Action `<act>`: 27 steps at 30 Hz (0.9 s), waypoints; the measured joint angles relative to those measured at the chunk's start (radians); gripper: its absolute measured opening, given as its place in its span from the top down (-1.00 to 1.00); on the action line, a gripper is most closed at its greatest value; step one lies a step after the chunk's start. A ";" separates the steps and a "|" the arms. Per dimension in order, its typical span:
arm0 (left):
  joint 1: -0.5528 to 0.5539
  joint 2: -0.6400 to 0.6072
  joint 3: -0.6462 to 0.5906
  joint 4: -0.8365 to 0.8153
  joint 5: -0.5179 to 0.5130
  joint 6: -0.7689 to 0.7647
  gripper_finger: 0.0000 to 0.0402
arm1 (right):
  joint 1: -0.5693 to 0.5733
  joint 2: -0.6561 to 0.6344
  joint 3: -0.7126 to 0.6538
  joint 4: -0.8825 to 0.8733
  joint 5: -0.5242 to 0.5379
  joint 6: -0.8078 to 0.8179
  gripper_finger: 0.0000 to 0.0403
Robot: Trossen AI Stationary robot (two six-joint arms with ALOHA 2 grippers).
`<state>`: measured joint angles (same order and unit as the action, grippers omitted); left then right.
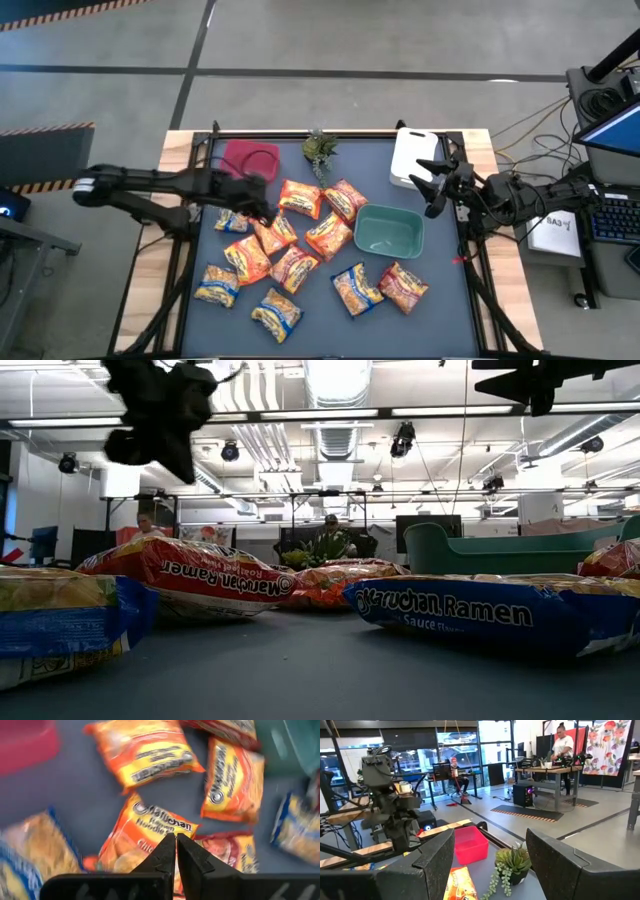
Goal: Sort Maruchan noodles
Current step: Put the orange noodle pack into the red bin
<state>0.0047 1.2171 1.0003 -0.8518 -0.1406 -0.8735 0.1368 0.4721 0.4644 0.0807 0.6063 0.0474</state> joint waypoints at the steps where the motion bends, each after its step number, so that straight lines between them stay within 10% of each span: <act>1: -0.009 0.034 0.023 0.002 0.000 0.074 1.00 | 0.000 0.000 0.000 0.000 0.000 0.000 -0.16; 9: -0.064 0.281 0.134 -0.003 -0.028 0.485 1.00 | 0.000 0.000 0.000 -0.002 0.000 0.000 -0.16; 27: -0.063 0.422 0.150 -0.009 -0.281 0.598 0.31 | 0.000 0.002 0.000 -0.002 0.000 -0.008 -0.16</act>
<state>-0.0586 1.6390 1.1503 -0.8604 -0.4220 -0.2757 0.1368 0.4740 0.4644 0.0788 0.6060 0.0399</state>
